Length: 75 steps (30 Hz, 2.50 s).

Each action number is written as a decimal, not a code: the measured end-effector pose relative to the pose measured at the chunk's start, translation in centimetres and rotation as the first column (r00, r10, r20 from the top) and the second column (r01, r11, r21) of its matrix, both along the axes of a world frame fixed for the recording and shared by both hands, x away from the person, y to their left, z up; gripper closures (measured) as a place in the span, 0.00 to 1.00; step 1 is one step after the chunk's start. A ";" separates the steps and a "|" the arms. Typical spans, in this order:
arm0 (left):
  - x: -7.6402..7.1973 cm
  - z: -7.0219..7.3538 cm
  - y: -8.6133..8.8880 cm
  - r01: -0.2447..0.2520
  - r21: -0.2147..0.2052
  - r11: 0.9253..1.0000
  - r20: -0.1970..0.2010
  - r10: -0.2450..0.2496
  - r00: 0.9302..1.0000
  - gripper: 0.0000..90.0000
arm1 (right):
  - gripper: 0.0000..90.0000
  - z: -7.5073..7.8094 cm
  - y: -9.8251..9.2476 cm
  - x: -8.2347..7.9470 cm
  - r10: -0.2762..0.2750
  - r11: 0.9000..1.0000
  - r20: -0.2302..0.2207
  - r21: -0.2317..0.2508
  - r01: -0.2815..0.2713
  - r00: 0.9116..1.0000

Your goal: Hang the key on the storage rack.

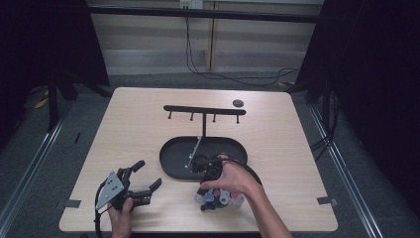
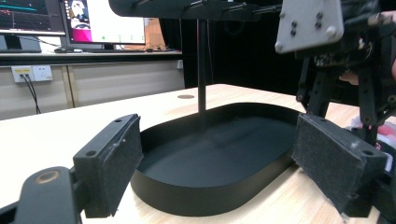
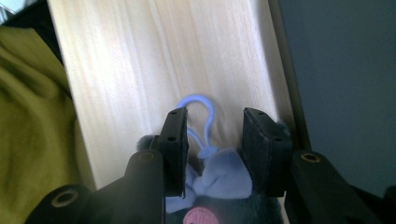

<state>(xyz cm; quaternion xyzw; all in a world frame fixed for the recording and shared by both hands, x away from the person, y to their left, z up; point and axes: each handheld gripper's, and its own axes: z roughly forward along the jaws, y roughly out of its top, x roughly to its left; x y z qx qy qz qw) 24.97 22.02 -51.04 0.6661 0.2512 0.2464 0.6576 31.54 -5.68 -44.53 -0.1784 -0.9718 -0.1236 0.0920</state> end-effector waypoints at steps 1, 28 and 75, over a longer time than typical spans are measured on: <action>0.0 0.0 0.0 0.003 -0.001 1.000 -0.001 -0.003 1.000 0.17 | 0.67 -0.3 0.2 0.1 0.008 1.000 -0.020 -0.011 -0.009 1.000; 0.0 0.0 0.0 0.005 -0.003 1.000 -0.002 -0.005 1.000 0.17 | 0.90 -2.5 1.7 -0.1 0.125 0.981 -0.126 -0.133 -0.141 0.984; 0.0 0.0 0.0 0.009 0.001 1.000 -0.001 -0.009 1.000 0.17 | 0.97 -1.5 1.8 -0.2 0.180 0.964 -0.057 -0.189 -0.187 0.982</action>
